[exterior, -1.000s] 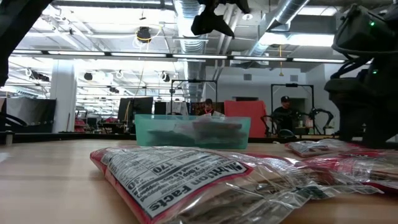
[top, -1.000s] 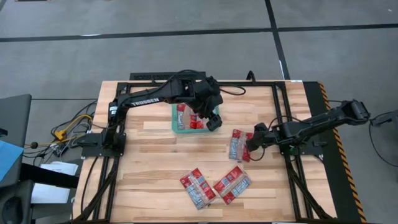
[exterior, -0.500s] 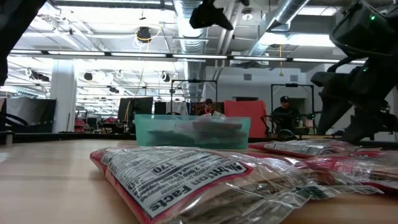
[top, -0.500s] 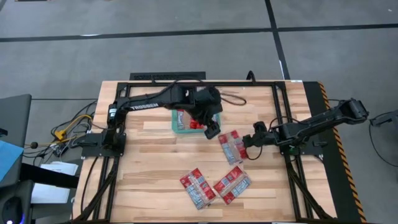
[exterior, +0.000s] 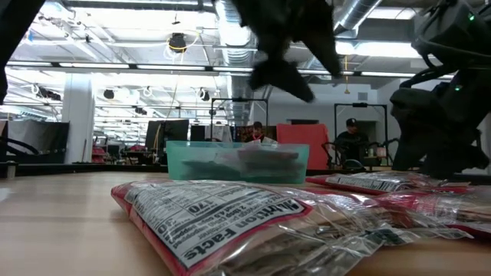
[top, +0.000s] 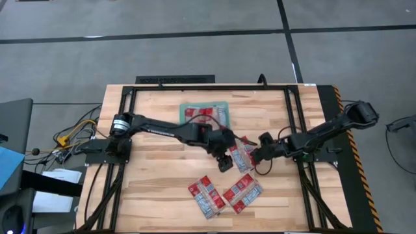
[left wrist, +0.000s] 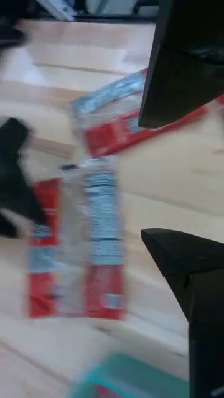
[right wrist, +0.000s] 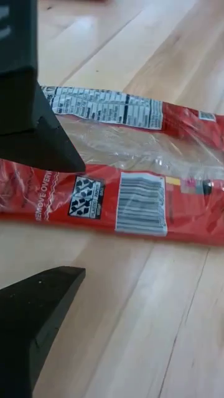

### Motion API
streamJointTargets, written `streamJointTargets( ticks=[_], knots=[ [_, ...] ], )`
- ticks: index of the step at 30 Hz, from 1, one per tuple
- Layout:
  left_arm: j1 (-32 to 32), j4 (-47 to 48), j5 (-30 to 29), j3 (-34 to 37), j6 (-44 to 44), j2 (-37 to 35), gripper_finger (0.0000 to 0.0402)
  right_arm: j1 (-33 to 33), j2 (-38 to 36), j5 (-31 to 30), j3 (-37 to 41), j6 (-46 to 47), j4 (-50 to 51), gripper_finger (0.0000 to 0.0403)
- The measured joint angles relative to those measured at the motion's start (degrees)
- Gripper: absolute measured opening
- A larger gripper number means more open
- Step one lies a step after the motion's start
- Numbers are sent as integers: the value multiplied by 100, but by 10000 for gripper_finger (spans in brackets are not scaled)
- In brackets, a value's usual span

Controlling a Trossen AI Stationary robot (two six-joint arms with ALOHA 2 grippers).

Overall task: Sort popcorn bags into baskets
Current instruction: Put the red popcorn bag into the blue bin

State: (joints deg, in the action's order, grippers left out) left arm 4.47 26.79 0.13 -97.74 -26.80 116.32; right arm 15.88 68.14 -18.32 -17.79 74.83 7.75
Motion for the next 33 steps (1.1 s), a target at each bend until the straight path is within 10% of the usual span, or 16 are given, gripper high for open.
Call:
streamJointTargets(
  ticks=[14,26,33],
  knots=[
    [4,-2604,-234,2229,-2042,12,265,1,72,269,-119,-1121,-124,282],
    [4,-3338,-559,2495,-2777,83,265,-26,671,141,-155,-1124,-742,278],
    [15,-3384,-533,2501,-3004,190,265,-35,703,187,-146,-1044,-714,180]
  ],
)
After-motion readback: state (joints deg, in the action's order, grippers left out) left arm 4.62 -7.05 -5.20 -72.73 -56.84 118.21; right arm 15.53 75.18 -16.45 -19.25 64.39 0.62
